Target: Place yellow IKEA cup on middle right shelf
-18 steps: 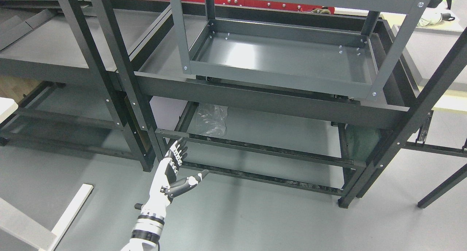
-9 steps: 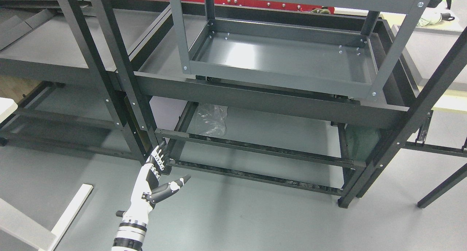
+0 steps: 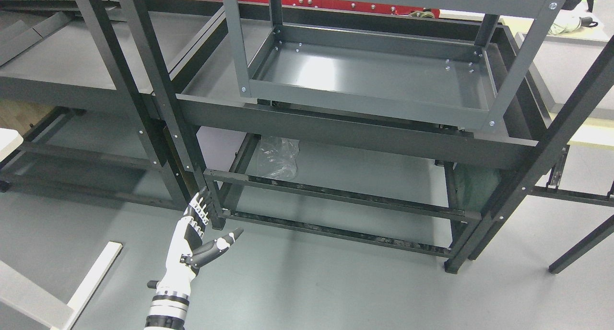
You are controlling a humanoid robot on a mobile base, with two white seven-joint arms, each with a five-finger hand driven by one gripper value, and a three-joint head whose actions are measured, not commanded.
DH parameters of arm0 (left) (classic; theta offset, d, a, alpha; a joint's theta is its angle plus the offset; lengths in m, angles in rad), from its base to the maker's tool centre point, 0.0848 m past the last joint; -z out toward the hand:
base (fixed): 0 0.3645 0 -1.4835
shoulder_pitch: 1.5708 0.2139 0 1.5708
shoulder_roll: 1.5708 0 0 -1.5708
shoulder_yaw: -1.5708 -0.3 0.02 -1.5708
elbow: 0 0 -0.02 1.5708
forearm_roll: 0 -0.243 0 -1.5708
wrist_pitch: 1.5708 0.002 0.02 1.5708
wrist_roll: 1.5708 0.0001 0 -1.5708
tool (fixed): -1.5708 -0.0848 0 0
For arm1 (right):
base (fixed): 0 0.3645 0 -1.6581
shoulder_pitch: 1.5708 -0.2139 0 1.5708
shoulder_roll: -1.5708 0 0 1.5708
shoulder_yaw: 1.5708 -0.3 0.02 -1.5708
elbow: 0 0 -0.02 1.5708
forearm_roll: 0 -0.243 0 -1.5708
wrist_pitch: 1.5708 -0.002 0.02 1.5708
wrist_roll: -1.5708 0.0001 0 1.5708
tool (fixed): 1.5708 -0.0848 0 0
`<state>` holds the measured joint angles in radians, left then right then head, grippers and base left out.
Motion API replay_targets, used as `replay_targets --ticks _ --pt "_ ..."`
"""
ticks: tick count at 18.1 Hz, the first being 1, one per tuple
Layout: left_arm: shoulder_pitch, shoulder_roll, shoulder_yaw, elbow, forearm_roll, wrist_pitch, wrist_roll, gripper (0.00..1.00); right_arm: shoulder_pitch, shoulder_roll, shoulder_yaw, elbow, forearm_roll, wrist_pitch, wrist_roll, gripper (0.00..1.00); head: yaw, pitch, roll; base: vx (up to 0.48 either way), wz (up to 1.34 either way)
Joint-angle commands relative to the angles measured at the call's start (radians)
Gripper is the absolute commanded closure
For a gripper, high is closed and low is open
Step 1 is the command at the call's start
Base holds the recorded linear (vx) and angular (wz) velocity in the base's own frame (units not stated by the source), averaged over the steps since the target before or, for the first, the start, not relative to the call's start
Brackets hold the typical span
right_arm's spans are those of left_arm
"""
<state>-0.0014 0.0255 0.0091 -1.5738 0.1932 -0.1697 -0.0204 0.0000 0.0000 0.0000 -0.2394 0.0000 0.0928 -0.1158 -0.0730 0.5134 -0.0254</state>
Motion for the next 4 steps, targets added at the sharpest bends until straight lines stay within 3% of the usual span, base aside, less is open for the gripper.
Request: replay_targets --ticks 1,4 --pt "-0.031 -0.008 0.017 -0.003 0.000 -0.001 0.000 0.01 0.014 -0.017 0.017 0.000 -0.025 0.001 -0.001 0.01 0.0000 0.000 0.000 0.000 0.00" --pt "-0.055 -0.008 0.009 -0.003 0.000 0.001 0.000 0.01 0.014 -0.017 0.017 0.000 -0.025 0.001 -0.001 0.01 0.0000 0.000 0.000 0.000 0.00"
